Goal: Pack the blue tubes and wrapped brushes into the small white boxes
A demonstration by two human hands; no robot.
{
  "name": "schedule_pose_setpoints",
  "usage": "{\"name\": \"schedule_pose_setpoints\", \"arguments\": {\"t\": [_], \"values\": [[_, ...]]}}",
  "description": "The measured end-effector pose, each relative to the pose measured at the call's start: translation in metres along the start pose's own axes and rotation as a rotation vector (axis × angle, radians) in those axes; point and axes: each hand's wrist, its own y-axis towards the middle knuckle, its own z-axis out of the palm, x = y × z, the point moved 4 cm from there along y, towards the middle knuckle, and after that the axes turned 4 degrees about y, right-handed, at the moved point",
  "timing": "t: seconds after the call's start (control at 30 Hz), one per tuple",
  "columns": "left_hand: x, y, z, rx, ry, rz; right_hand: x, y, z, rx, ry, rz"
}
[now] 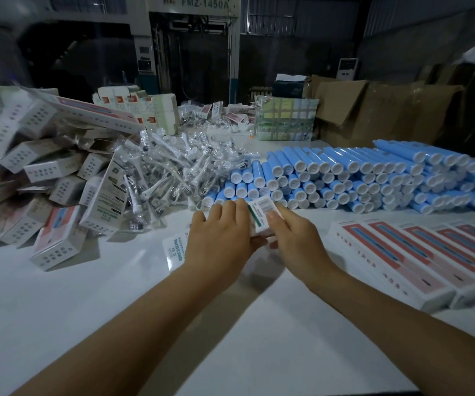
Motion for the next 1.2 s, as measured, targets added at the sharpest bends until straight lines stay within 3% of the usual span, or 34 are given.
{"name": "schedule_pose_setpoints", "arguments": {"t": [0.07, 0.1, 0.17, 0.23, 0.3, 0.37, 0.47, 0.63, 0.73, 0.83, 0.97, 1.2], "values": [[0.008, 0.008, -0.007, -0.010, -0.301, -0.081, 0.006, 0.001, 0.005, 0.053, 0.258, 0.021], [0.014, 0.012, -0.013, -0.026, -0.571, -0.151, 0.010, 0.001, 0.006, 0.068, 0.308, -0.013], [0.023, 0.018, -0.021, -0.050, -1.257, -0.338, 0.017, -0.002, 0.009, 0.123, 0.279, -0.082], [0.024, 0.019, -0.019, 0.025, -1.755, -0.562, 0.018, -0.007, 0.017, 0.223, 0.179, -0.082], [0.018, 0.016, -0.011, 0.103, -2.044, -0.727, 0.016, -0.010, 0.025, 0.281, 0.118, -0.080], [0.013, 0.013, -0.003, 0.137, -2.162, -0.845, 0.014, -0.007, 0.027, 0.226, 0.053, -0.103], [0.011, 0.012, 0.008, 0.154, -2.197, -0.892, 0.010, -0.003, 0.025, 0.162, -0.013, -0.128], [0.038, 0.008, 0.020, 0.004, -1.925, -1.053, 0.009, -0.003, 0.011, 0.158, -0.124, -0.060], [0.048, 0.002, 0.025, -0.002, -1.901, -1.129, 0.020, -0.004, -0.005, 0.164, -0.466, -0.089], [0.048, 0.001, 0.029, 0.056, -1.865, -1.089, 0.028, -0.008, -0.024, 0.159, -0.835, -0.132], [0.047, 0.002, 0.038, 0.105, -1.773, -1.002, 0.001, -0.029, -0.067, 0.209, -1.227, 0.070], [0.039, 0.002, 0.045, 0.183, -1.652, -0.840, -0.025, -0.043, -0.123, 0.134, -1.363, 0.324]]}}
